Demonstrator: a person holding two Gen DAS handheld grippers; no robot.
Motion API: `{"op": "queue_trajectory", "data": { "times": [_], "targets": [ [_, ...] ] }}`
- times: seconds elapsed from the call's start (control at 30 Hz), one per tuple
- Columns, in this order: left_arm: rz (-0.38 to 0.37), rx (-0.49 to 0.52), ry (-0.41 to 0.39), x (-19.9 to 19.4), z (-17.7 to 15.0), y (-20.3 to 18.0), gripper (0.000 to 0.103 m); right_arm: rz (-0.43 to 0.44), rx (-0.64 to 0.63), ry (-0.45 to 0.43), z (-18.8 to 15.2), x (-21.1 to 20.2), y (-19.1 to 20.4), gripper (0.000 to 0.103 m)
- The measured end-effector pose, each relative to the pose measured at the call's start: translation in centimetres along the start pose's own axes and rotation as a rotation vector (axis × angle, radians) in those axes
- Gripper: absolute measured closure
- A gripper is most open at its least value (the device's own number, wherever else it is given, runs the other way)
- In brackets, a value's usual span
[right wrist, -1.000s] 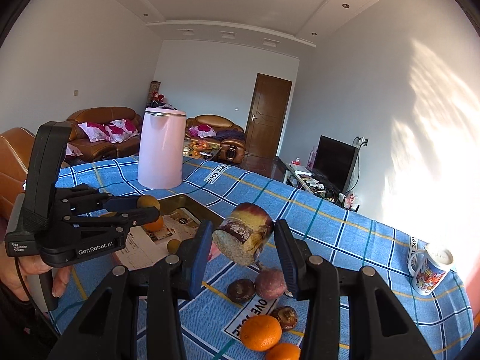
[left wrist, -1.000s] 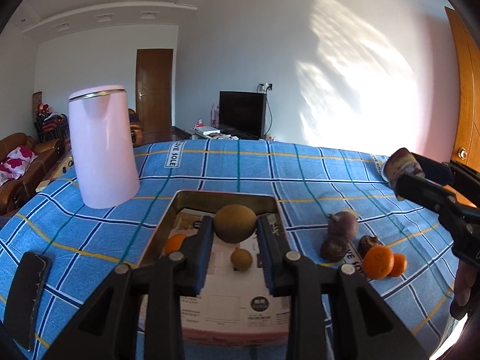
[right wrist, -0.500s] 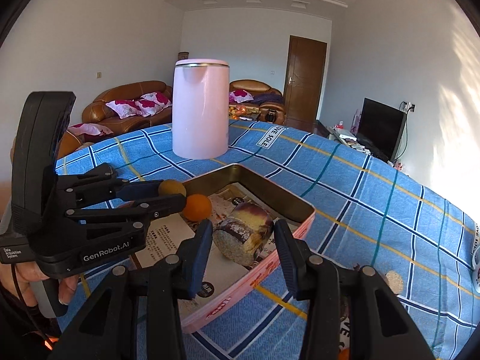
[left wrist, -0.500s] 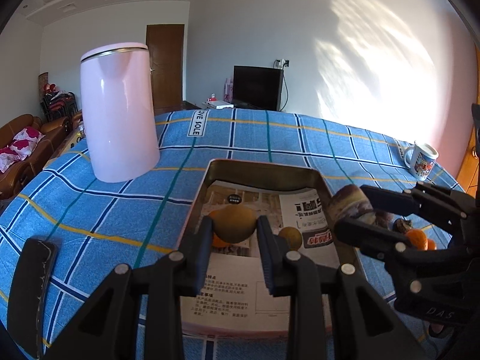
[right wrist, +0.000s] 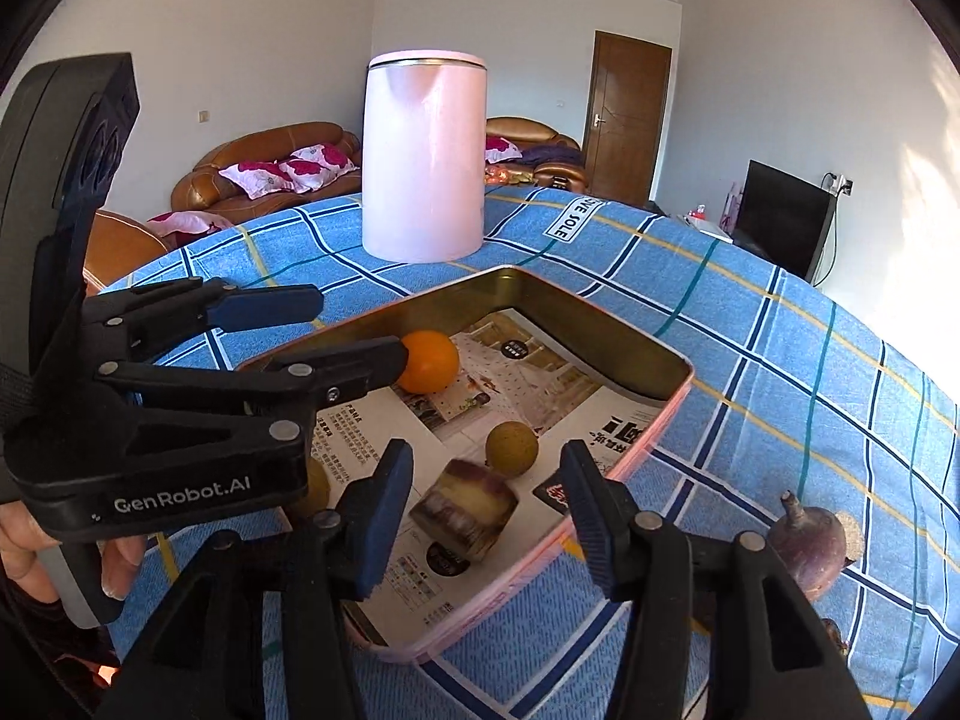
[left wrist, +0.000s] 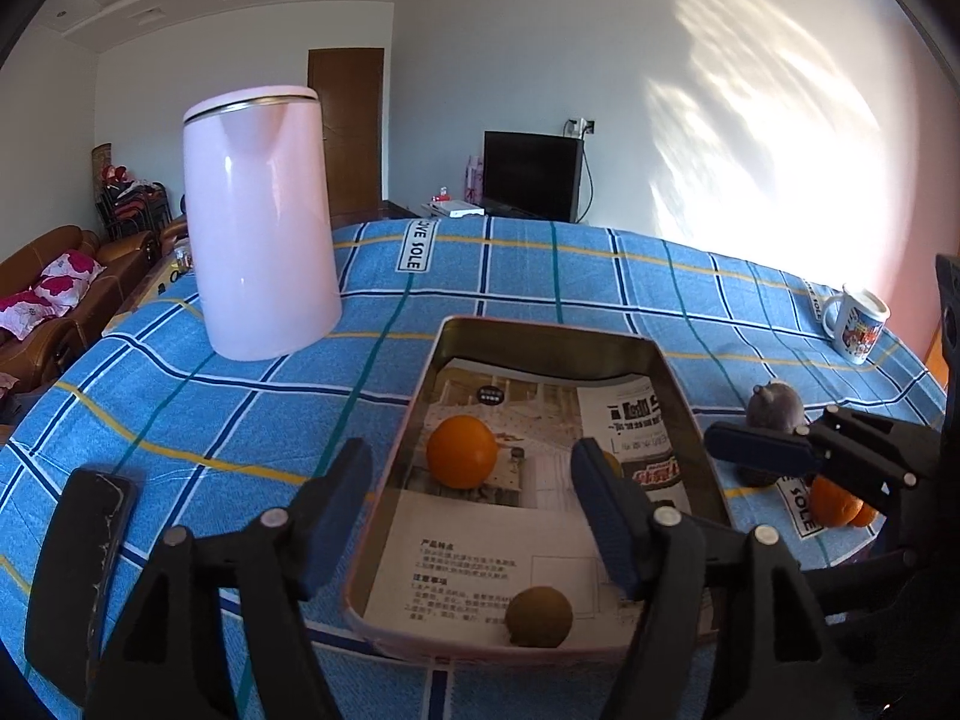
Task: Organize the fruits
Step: 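Open both tools to drop the items into the tin box, then grasp a large orange with the left tool while the right tool grasps another orange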
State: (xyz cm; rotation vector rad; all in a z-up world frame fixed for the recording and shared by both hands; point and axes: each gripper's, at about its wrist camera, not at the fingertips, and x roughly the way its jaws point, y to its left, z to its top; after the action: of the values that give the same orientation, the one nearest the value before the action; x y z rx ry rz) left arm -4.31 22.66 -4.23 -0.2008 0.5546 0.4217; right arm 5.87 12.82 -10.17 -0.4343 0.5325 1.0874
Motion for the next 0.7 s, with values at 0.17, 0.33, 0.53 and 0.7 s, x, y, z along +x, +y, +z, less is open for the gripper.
{"op": "queue_trajectory", "data": {
  "times": [0.17,0.33,0.53,0.7],
  "targets": [
    [-0.049,0.017,-0.027,-1.1,0.1,-2.0,0.024,-0.073,0.046,-0.070,-1.8,-4.8,-2.3,0.047],
    [-0.111,0.052,-0.015,-1.2,0.0,-5.2,0.023,-0.194,0.162,-0.085,-5.8,-9.9,-6.9,0.042],
    [-0.192,0.127,0.020,-0.8,-0.6,-9.8,0.023,-0.324,0.264,-0.014,-9.9,-12.1,-11.0,0.042],
    [-0.235,0.168,0.051,-0.1,-1.0,-12.6,0.023,-0.290,0.310,0.024,-11.1,-11.7,-12.4,0.042]
  ]
}}
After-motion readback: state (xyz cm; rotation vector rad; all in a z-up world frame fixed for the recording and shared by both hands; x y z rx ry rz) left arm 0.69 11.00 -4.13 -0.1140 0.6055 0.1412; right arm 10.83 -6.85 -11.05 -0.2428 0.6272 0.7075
